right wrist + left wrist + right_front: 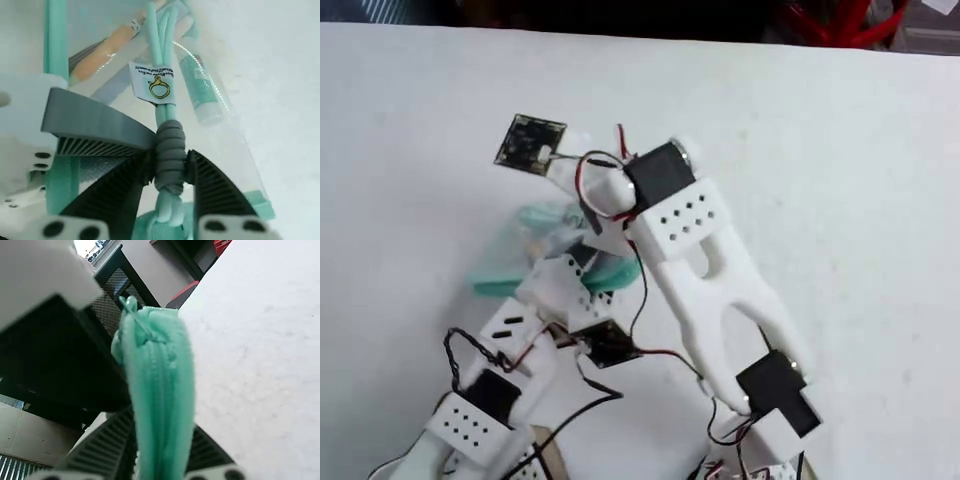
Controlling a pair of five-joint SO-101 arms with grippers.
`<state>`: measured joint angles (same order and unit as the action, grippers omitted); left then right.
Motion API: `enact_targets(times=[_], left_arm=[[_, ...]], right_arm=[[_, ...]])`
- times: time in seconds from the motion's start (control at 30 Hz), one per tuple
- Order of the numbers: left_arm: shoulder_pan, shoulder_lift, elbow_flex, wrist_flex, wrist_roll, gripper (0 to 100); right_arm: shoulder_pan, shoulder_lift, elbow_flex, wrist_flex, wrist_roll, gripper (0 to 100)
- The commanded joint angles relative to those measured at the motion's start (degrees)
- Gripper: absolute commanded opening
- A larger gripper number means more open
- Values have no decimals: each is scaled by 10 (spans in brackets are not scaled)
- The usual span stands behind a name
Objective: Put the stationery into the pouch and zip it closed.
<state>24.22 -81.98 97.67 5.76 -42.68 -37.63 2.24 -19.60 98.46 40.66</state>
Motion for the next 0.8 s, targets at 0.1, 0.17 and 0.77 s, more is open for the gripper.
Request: enact_targets(times=[0.1,0.17,0.77], left_arm=[[0,-2,-4,-3,10,22],[0,-2,-4,-3,10,22],[-19,-3,-73,-22,136,22]], right_arm=[[2,-7,-2,5,25,18],[9,-15,-22,4,23,19],[189,-44,-160,-15,-153,19]])
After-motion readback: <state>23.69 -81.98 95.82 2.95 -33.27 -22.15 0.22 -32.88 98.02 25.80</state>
